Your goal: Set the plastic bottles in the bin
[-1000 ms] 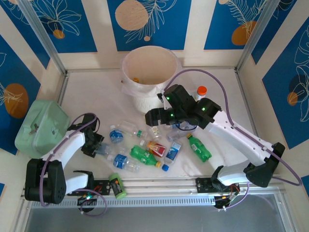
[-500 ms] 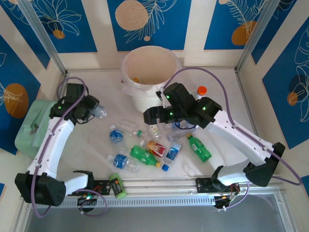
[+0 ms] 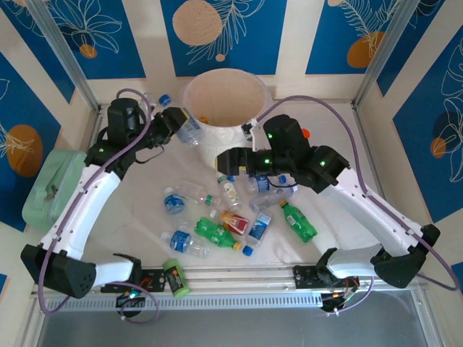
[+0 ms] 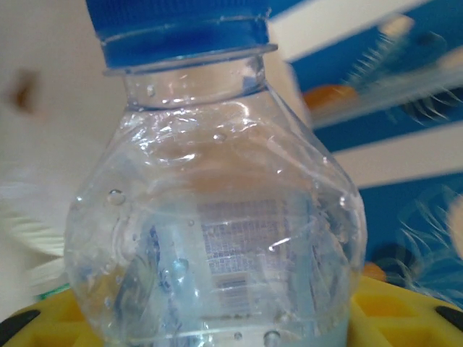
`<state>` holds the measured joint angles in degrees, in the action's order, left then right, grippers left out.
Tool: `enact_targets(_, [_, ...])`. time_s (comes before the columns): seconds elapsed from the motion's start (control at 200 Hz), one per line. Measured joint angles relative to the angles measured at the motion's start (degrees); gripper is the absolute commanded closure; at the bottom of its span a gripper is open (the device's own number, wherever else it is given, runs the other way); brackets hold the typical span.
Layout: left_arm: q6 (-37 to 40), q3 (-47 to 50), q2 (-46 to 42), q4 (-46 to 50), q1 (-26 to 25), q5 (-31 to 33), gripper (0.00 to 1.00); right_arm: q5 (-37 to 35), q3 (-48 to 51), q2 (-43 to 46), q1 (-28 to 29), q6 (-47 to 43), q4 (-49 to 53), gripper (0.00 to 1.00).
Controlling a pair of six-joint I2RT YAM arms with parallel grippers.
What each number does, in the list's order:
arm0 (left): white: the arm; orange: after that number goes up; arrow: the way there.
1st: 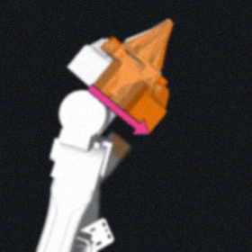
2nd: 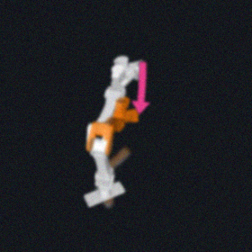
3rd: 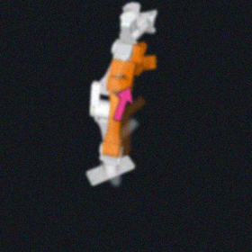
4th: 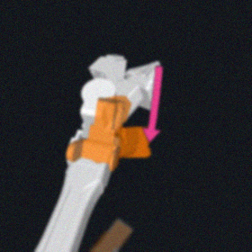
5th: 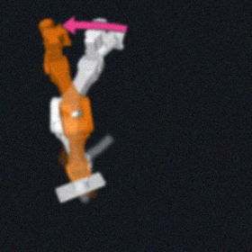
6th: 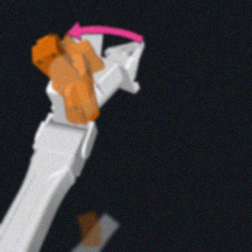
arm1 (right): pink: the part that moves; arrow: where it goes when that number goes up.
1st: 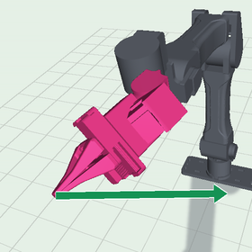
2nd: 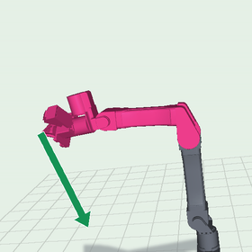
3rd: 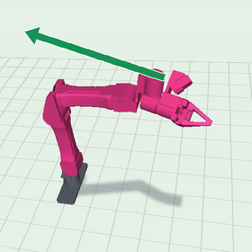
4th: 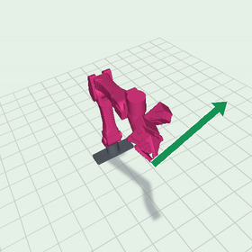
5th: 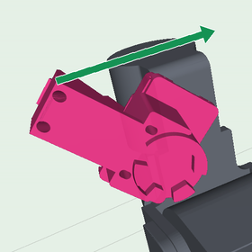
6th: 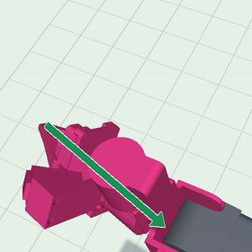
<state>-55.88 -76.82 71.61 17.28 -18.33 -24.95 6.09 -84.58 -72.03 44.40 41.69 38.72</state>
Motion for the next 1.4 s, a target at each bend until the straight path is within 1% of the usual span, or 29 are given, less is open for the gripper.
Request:
enact_targets(0.14, [-1.73,0.07,0.02,-9.86,-1.81,-6.56,0.49,4.39,0.55,1.36,-3.72,2.36,-3.17,0.1])
enact_targets(0.26, [-3.06,0.35,0.15,-16.15,-3.45,-10.43,0.47,8.07,1.18,2.14,-6.64,4.66,-6.34,0.09])
enact_targets(0.395, [-6.29,2.32,0.92,-23.78,-5.46,-14.08,0.48,11.65,1.73,2.19,-8.55,6.88,-10.71,0.09])
enact_targets(0.47, [-8.11,3.48,1.88,-26.95,-6.12,-15.19,0.48,13.07,1.79,2.14,-8.96,7.85,-12.46,0.09])
enact_targets(0.635, [-10.14,4.28,3.91,-30.6,-8.07,-16.5,0.48,15.56,1.79,1.73,-9.57,9.66,-16.46,0.1])
enact_targets(0.815, [-12.48,5.31,3.98,-36.15,-10.29,-17.09,0.48,16.72,1.77,0.13,-9.92,10.47,-18.34,0.1])
enact_targets(0.93, [-14.91,6.78,4.0,-39.93,-10.75,-17.44,0.48,16.98,1.77,-0.59,-10.03,10.91,-18.62,0.11])
enact_targets(1.03, [-16.83,7.21,4.28,-42.8,-10.8,-17.53,0.48,17.33,1.77,-0.63,-10.21,11.32,-19.12,0.15])
enact_targets(1.205, [-17.92,7.34,4.87,-45.11,-10.84,-17.79,0.48,18.23,1.75,-0.63,-10.32,11.93,-21.14,0.32])
enact_targets(1.316, [-18.25,7.37,5.33,-45.42,-10.84,-18.03,0.47,18.38,1.75,-0.63,-10.4,11.93,-21.42,0.34])
enact_targets(1.366, [-18.27,7.37,5.4,-45.42,-10.84,-18.03,0.42,18.4,1.75,-0.63,-10.54,11.98,-21.38,0.35])
enact_targets(1.401, [-18.38,7.37,5.4,-45.44,-10.84,-18.05,0.32,18.4,1.75,-0.63,-10.58,11.96,-21.35,0.36])
